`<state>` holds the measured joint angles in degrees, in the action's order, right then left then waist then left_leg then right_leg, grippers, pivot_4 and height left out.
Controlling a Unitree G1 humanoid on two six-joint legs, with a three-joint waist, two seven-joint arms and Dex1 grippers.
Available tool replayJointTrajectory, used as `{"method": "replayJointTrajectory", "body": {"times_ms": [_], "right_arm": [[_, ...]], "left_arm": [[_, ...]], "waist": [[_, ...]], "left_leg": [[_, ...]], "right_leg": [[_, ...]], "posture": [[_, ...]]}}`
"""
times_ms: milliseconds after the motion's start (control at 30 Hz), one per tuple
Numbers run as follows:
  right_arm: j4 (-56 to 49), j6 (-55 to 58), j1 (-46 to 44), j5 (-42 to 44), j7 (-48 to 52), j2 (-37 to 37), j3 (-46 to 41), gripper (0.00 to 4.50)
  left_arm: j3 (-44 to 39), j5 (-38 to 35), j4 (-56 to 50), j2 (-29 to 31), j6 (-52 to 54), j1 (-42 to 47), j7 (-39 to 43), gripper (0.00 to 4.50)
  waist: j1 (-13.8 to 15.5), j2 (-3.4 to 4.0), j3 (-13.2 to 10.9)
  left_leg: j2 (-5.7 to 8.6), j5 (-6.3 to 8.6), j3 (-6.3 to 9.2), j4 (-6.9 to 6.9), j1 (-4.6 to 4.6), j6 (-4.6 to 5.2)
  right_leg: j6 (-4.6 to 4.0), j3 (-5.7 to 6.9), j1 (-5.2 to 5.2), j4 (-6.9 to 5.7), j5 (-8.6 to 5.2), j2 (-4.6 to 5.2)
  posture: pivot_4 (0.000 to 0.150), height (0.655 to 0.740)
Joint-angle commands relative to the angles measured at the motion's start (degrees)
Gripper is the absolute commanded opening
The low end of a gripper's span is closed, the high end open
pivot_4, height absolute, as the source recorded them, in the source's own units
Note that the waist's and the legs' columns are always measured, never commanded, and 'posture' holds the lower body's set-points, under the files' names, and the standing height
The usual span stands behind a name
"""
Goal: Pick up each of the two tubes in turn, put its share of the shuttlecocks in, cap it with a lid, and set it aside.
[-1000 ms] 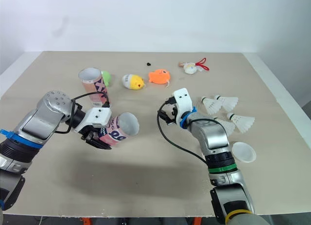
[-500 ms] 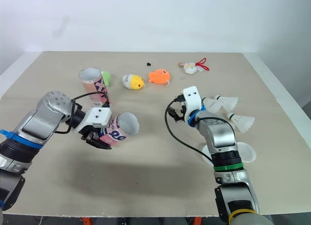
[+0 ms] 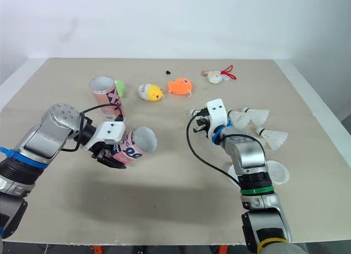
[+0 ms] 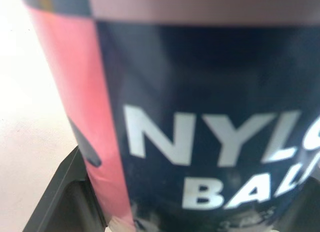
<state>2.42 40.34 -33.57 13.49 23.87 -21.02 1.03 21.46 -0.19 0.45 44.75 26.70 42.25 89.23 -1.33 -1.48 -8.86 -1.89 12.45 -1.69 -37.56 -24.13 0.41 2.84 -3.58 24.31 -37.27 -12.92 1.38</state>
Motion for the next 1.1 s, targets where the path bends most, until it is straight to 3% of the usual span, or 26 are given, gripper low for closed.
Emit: {"method": "replayJointTrajectory", "body": {"times_ms": [33, 200, 367, 433, 733, 933, 1033, 1100], "right_arm": [[-10.52, -7.22, 0.2, 3.57, 5.89, -1.81, -2.48, 0.07], [-28.94, -5.17, 4.58, 15.29, 22.21, -13.38, -5.53, 0.07], [-36.99, -1.12, 5.97, 22.84, 29.24, -23.44, -7.72, 0.07], [-38.83, -0.94, 4.89, 21.82, 30.63, -26.16, -4.72, 0.07], [-38.72, -1.99, 0.24, 16.83, 33.71, -28.06, 7.54, 0.07], [-34.0, -2.67, -4.94, 13.8, 34.35, -23.8, 13.27, 0.07], [-31.71, -1.41, -6.86, 16.46, 36.04, -20.67, 13.47, 0.92], [-31.24, -0.38, -7.21, 18.13, 35.58, -18.93, 12.19, 1.92]], "left_arm": [[1.47, -1.0, -1.15, -0.35, 0.35, -1.17, 0.28, 3.24], [1.52, -1.17, -1.31, -0.13, 0.4, -1.28, 0.44, 3.24], [1.72, -1.27, -1.1, 0.05, 0.28, -1.13, 0.67, 3.24], [1.92, -1.19, -0.7, -0.2, 0.23, -0.58, 0.71, 3.24], [2.03, -1.2, -0.4, -0.52, 0.26, -0.02, 0.6, 3.24], [1.92, -1.34, -0.76, -0.35, 0.56, -0.31, 0.38, 3.24], [1.89, -1.4, -0.88, -0.46, 0.8, -0.34, 0.18, 3.24], [1.84, -1.47, -1.02, -0.51, 0.99, -0.42, 0.06, 3.24]], "waist": [[0.01, 0.01, -0.01], [0.23, 0.06, -0.03], [0.1, 0.08, -0.04], [0.08, 0.09, -0.05], [0.17, 0.09, -0.04], [0.13, 0.09, -0.04], [0.16, 0.09, -0.04], [0.22, 0.09, -0.04]], "left_leg": [[0.0, 0.0, 0.0, 0.0, 0.0, 0.0], [0.08, 0.0, 0.09, 0.0, -0.09, 0.0], [0.1, 0.06, 0.12, -0.01, -0.04, 0.09], [0.09, 0.06, 0.11, -0.01, 0.01, 0.09], [0.13, 0.04, 0.1, -0.09, -0.03, 0.1], [0.12, 0.04, 0.12, -0.14, -0.05, 0.11], [0.1, 0.04, 0.12, -0.17, -0.04, 0.11], [0.1, 0.04, 0.14, -0.18, -0.05, 0.11]], "right_leg": [[0.01, 0.0, 0.0, 0.0, 0.0, 0.0], [0.1, -0.01, -0.02, 0.01, -0.07, 0.05], [0.04, -0.01, -0.09, 0.07, -0.12, 0.04], [0.01, -0.03, -0.09, 0.02, -0.11, 0.03], [-0.05, -0.04, -0.09, 0.0, -0.18, 0.07], [-0.02, -0.01, -0.07, -0.02, -0.13, 0.05], [-0.04, -0.01, -0.07, -0.05, -0.12, 0.02], [0.03, 0.01, -0.09, -0.05, -0.1, 0.04]], "posture": [[0.15, 0.74], [0.15, 0.74], [0.15, 0.74], [0.15, 0.74], [0.15, 0.74], [0.15, 0.74], [0.15, 0.74], [0.15, 0.74]]}}
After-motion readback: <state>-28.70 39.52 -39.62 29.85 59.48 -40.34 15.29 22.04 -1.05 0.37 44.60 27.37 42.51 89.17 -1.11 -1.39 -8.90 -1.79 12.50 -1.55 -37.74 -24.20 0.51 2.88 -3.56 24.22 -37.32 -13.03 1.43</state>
